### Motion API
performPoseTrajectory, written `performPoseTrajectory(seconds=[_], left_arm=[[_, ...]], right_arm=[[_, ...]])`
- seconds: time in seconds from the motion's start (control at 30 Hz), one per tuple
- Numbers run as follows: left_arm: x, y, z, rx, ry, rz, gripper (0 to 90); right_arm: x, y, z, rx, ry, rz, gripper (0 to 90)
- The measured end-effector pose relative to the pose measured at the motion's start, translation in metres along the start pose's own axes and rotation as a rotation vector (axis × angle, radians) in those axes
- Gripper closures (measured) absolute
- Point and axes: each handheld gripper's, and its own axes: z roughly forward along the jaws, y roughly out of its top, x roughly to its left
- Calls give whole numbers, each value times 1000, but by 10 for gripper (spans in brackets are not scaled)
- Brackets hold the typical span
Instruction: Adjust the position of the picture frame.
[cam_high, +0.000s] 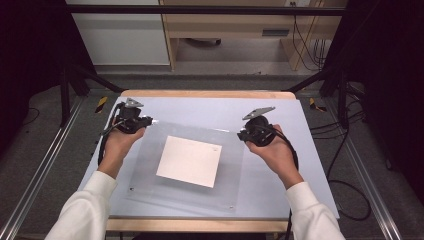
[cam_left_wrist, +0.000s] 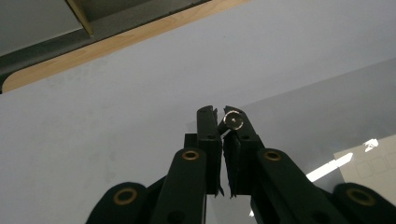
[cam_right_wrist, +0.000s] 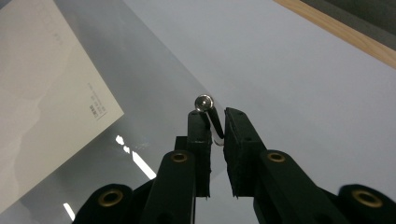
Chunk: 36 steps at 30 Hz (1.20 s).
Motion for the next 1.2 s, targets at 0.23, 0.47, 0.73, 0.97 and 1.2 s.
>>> performPoseTrajectory(seconds=[0.23, 0.47, 0.73, 0.97, 1.2], left_arm=[[-30, 4, 0, 19, -9, 22, 847], [-51, -2, 4, 51, -32, 48, 845], [-55, -8, 23, 93, -33, 57, 840], [-53, -18, 42, 114, -25, 46, 846], [-50, -32, 63, 111, -35, 6, 848]], right_arm=[[-23, -2, -16, 26, -31, 20, 813], [-38, -12, -24, 57, -47, 49, 815], [-51, -28, -1, 82, -32, 109, 821], [-59, -48, 30, 64, -20, 160, 830], [-58, -59, 51, 62, -56, 146, 848]])
